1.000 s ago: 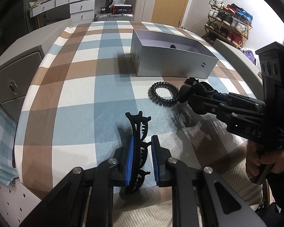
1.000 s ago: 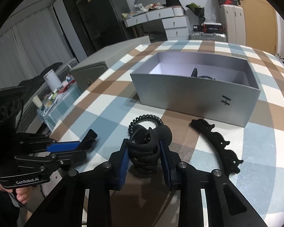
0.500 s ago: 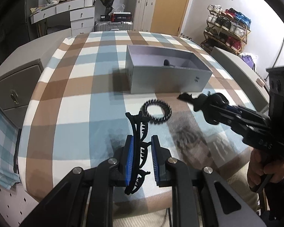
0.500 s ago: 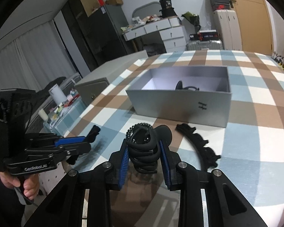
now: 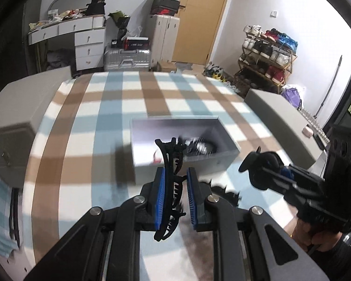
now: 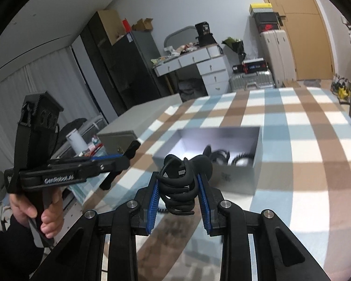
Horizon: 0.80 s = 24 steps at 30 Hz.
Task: Organize jewelry
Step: 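Carry the clip and scrunchie into the grey box and open both tools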
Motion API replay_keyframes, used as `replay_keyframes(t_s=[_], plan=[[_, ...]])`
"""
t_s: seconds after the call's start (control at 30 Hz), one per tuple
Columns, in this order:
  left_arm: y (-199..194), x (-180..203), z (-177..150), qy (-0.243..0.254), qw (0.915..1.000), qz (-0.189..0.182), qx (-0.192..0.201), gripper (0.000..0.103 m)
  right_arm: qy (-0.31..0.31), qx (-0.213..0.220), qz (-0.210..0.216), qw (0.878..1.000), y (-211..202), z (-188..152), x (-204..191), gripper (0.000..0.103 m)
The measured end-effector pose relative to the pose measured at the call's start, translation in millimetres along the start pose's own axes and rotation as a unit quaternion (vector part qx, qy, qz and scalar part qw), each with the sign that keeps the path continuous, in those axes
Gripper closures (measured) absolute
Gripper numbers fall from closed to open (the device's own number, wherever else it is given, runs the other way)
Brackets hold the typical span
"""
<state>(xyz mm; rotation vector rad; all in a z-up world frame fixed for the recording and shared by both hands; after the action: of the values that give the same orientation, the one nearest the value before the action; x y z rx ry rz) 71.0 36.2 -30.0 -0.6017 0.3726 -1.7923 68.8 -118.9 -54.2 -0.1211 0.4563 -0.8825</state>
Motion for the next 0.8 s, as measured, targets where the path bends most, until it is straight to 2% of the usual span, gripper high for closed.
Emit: replay_keyframes(t_s=[0.2, 0.37, 0.8], plan=[[22, 1, 19, -0.012, 0.9997, -0.022, 0.0, 0.09, -0.005, 0.008, -0.001, 1.0, 17, 28, 15, 0.073], [43, 2, 28, -0.018, 0.9994, -0.029, -0.003, 0.09, 0.002, 0.003, -0.02, 1.0, 35, 45, 31, 0.073], [72, 5, 28, -0.024, 0.9985, -0.039, -0.029, 0.09, 0.0, -0.015, -0.026, 1.0, 72, 45, 50, 0.073]])
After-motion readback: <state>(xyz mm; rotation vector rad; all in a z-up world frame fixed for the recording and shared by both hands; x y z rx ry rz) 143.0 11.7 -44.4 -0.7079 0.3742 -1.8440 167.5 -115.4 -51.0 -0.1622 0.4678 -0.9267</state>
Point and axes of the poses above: each gripper's, at about its wrist camera, not at the fingertips, and y roughly the way its jaws point, x to its right, z to its top, the point moved 2 cm from there along y, roughly the way its jaws point, and after that the axes turned 11 degrees about x, right-handed, at the moved point
